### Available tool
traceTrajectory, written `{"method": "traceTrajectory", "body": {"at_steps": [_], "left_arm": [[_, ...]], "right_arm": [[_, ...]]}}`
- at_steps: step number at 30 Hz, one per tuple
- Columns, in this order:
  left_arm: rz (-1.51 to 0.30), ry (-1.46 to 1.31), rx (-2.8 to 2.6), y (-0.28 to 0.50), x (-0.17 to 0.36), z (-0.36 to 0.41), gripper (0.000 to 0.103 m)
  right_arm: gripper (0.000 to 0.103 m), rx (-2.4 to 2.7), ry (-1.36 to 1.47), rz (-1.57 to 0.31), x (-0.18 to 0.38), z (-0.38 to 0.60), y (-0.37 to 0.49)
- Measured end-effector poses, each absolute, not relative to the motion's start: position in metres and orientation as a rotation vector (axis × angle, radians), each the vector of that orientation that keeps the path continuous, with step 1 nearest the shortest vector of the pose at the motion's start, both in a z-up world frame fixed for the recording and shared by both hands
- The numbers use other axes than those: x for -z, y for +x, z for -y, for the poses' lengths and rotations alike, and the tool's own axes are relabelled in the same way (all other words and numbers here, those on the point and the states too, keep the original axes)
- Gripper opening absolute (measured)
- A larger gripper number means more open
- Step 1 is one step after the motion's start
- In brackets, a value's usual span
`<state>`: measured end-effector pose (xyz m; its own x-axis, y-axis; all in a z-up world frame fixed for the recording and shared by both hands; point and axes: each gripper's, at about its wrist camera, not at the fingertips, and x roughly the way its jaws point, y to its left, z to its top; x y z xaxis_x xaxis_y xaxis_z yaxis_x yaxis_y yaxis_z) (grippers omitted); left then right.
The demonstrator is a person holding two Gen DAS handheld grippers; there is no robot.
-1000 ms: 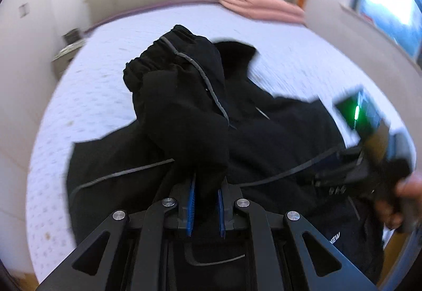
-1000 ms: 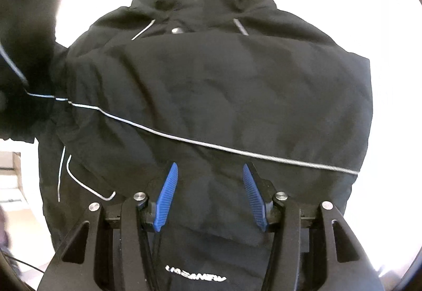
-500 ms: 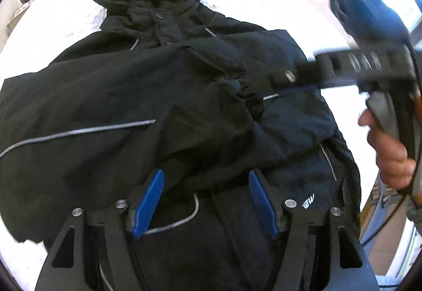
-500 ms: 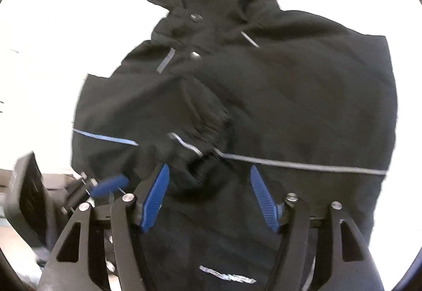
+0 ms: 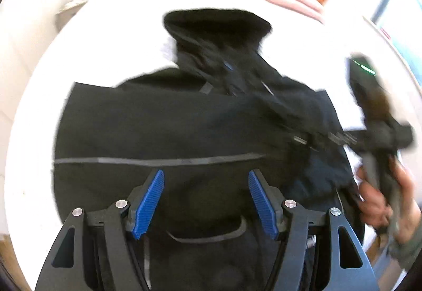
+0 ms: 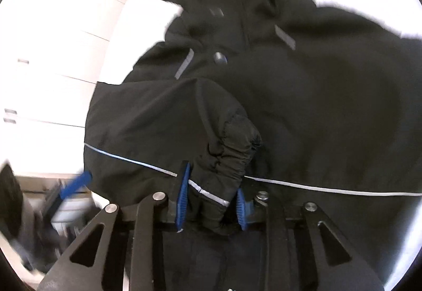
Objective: Fold large clothes
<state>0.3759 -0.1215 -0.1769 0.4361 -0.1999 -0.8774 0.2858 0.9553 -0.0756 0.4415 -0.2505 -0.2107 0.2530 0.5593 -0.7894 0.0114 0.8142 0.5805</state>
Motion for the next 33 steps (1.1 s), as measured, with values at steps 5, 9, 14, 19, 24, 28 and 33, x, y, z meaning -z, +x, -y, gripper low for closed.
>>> {"method": "traceTrajectory", "body": {"at_steps": [5,9,14,19,24,28,33], "left_arm": [[-1.078,0.094,0.216,0.396,0.180,0.105,0.052],[-1.123,0.124,0.224,0.403,0.204,0.113,0.050],[-1.239,0.247,0.188,0.414,0.261,0.132,0.030],[-1.242,0.266,0.190,0.415,0.264,0.133,0.030],[-1.245,0.265,0.193,0.413,0.258,0.134,0.030],[-1.172,0.215,0.242,0.409,0.224,0.134,0.030],[-1.105,0.130,0.270,0.420,0.190,0.132,0.032]], "right_arm": [[0.031,-0.300,0.402,-1.140,0.154,0.281,0.417],[0.031,-0.185,0.378,-1.098,0.132,0.335,0.400],[0.031,-0.098,0.413,-1.206,0.181,0.368,0.400],[0.030,-0.059,0.343,-1.301,0.244,0.366,0.408],[0.029,-0.068,0.400,-1.326,0.249,0.372,0.412],[0.045,-0.077,0.438,-1.342,0.223,0.381,0.409],[0.053,-0.068,0.339,-1.190,0.157,0.365,0.405]]}}
